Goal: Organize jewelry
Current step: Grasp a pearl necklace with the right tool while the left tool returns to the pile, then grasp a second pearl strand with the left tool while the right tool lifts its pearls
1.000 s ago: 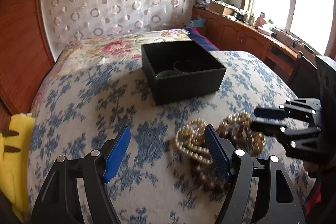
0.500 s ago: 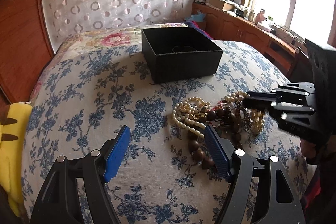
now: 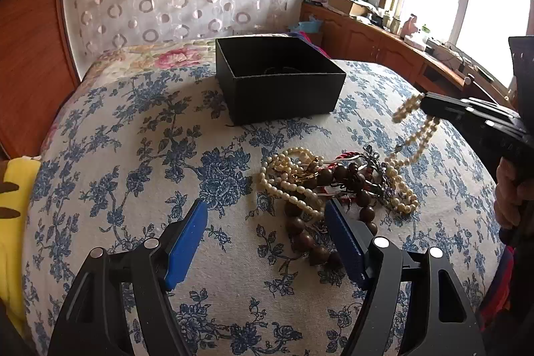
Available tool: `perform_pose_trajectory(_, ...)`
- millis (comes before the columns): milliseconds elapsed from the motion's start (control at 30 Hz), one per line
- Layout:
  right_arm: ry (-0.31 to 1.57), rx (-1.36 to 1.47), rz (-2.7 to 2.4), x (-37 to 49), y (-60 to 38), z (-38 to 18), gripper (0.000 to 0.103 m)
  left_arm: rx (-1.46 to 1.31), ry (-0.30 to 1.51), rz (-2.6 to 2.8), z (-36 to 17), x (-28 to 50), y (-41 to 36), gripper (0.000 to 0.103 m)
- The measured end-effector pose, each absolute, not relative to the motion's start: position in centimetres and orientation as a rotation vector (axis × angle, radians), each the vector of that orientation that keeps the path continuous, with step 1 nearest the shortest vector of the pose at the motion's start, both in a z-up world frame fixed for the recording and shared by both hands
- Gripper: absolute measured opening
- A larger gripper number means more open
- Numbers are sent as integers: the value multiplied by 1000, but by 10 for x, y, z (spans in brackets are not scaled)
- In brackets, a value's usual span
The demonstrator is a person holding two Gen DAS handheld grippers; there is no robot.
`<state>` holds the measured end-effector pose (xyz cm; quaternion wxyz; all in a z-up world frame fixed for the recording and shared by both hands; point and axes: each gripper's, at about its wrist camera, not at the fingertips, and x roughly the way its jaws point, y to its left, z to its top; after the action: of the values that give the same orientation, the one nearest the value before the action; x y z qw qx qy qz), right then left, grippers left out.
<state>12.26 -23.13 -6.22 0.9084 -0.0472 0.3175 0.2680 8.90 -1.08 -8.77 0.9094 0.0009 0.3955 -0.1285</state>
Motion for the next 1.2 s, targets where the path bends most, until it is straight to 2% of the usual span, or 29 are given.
perform_pose_trajectory(167, 634, -79, 527, 121, -246, -55, 8, -30, 812, -285, -87, 90, -8, 68)
perform_pose_trajectory(233, 637, -71, 520, 120, -251, -55, 8, -46, 818, -295, -87, 94, -7, 54)
perform_pose_trajectory(400, 651, -60, 522, 121, -251, -61, 9, -64, 854, -309, -90, 113, -4, 32)
perform_pose_trajectory(867, 670, -60, 545, 118, -239, -71, 9, 89, 916, -283, -102, 151, -18, 26)
perform_pose_trajectory(900, 671, -62, 547, 117, -238, -71, 9, 100, 913, -277, -101, 151, -18, 21)
perform_pose_trajectory(967, 673, -65, 550, 118, -236, -71, 9, 119, 904, -265, -100, 152, -20, 5)
perform_pose_trajectory(1200, 638, -65, 560, 114, -240, -49, 9, 85, 868, -260, -76, 147, -17, 4)
